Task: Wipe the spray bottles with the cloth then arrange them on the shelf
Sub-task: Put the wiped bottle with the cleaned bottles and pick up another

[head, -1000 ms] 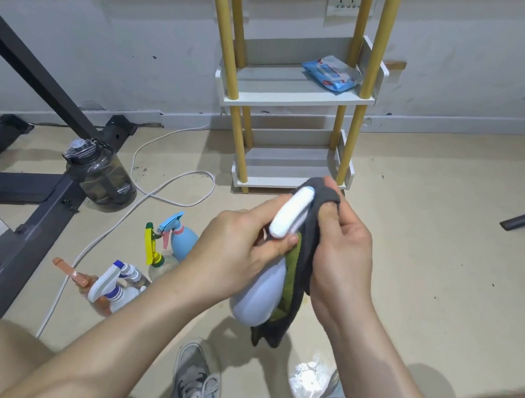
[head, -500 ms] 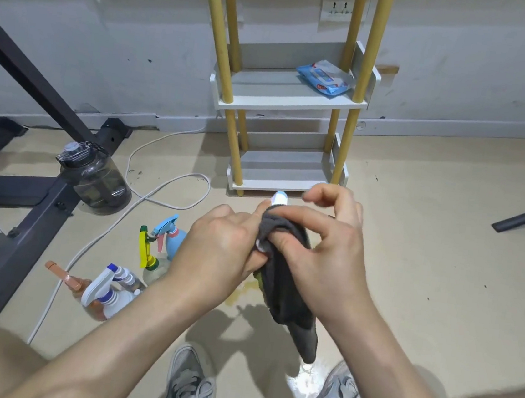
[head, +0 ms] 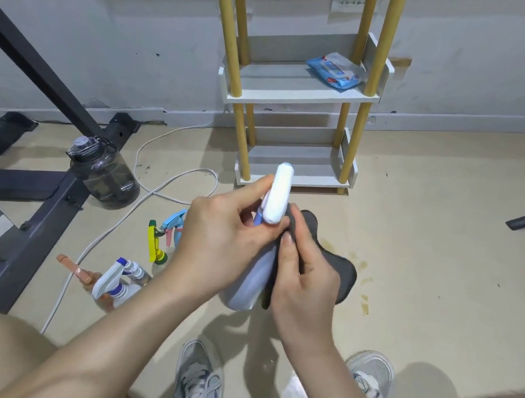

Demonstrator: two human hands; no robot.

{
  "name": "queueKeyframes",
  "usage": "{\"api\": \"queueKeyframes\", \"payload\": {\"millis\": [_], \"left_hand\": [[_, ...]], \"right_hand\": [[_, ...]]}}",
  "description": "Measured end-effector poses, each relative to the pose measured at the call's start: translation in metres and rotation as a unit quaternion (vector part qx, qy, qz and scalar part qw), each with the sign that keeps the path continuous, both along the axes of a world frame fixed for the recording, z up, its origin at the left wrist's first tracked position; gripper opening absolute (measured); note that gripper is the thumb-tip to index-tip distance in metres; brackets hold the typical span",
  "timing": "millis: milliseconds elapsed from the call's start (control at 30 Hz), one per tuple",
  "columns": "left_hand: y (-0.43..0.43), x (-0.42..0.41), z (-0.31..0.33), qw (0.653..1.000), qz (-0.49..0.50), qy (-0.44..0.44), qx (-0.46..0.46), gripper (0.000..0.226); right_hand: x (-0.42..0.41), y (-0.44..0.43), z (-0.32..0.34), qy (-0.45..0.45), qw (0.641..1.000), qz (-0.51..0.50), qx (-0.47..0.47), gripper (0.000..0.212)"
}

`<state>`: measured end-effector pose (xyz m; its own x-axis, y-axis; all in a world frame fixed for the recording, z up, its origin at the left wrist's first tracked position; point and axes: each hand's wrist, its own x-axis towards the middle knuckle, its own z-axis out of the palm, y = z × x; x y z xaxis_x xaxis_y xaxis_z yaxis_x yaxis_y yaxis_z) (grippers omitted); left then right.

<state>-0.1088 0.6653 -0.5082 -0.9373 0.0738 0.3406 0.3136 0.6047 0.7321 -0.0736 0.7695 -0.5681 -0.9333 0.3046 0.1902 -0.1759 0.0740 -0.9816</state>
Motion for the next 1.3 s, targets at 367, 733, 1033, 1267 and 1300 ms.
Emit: {"api": "queueKeyframes", "payload": {"millis": [367, 733, 1033, 1267, 1300], "left_hand": [[-0.002, -0.022, -0.008, 0.991, 0.073, -0.030, 0.106, 0.022], [-0.003, -0.028, -0.013, 0.970, 0.133, -0.038, 0.199, 0.015], [-0.009, -0.042, -0.016, 0.937, 0.209, -0.032, 0.278, 0.024], [0.000, -0.042, -0.011, 0.957, 0.169, -0.037, 0.234, 0.019], [-0.001, -0.042, -0.010, 0.957, 0.164, -0.053, 0.233, 0.024]], "right_hand": [[-0.004, -0.003, -0.003, 0.028, 0.998, 0.009, 0.053, 0.041], [-0.001, -0.001, -0.010, 0.010, 0.994, 0.055, 0.091, 0.038], [0.008, -0.005, -0.011, 0.162, 0.944, 0.071, 0.280, 0.038], [-0.020, -0.009, -0.017, -0.003, 0.940, 0.108, 0.324, 0.106], [-0.023, -0.011, -0.013, -0.022, 0.943, 0.106, 0.313, 0.106]]}}
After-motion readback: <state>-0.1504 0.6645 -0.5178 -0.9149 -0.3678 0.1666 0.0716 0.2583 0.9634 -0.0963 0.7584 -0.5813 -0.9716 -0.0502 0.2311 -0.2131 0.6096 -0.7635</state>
